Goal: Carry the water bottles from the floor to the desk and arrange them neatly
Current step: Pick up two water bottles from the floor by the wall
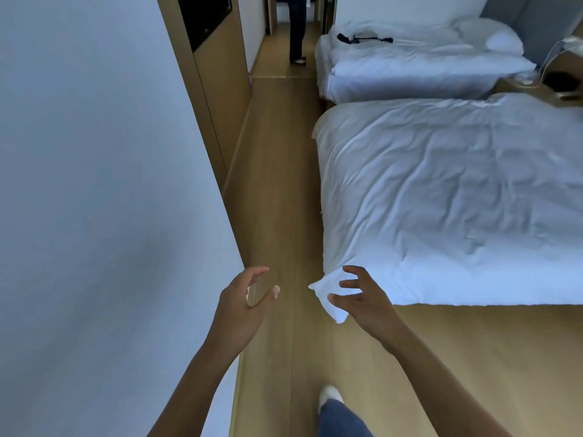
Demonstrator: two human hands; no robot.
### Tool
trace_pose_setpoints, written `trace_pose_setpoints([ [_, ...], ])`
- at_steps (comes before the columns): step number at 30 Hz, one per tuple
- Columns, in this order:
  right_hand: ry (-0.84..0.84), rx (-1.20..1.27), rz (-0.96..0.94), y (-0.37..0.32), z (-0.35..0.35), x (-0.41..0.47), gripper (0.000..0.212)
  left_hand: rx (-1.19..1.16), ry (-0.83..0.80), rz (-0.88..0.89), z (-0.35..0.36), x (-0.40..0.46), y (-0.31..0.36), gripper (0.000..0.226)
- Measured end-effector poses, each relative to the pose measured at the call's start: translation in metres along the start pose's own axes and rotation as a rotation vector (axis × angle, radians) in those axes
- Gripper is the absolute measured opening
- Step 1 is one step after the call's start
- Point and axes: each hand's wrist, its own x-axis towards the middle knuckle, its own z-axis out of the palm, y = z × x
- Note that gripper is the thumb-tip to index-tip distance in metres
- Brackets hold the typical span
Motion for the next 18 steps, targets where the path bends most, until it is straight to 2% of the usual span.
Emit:
trace_pose_setpoints([
  [6, -0.028, -0.003, 0.020, -0.035, -0.018, 0.150, 0.059, 0.008, -0.008, -0.021, 0.015, 0.149, 0.008, 0.033],
  [12, -0.056, -0.054, -0.018, -0.106, -0.050, 0.315, 0.059, -0.014, 0.046, -0.017, 0.022, 0.311, 0.045, 0.043],
  [18, -0.107, -0.083, -0.047, -0.164, -0.067, 0.436, 0.057, 0.015, 0.043, -0.017, 0.017, 0.442, 0.062, 0.044],
])
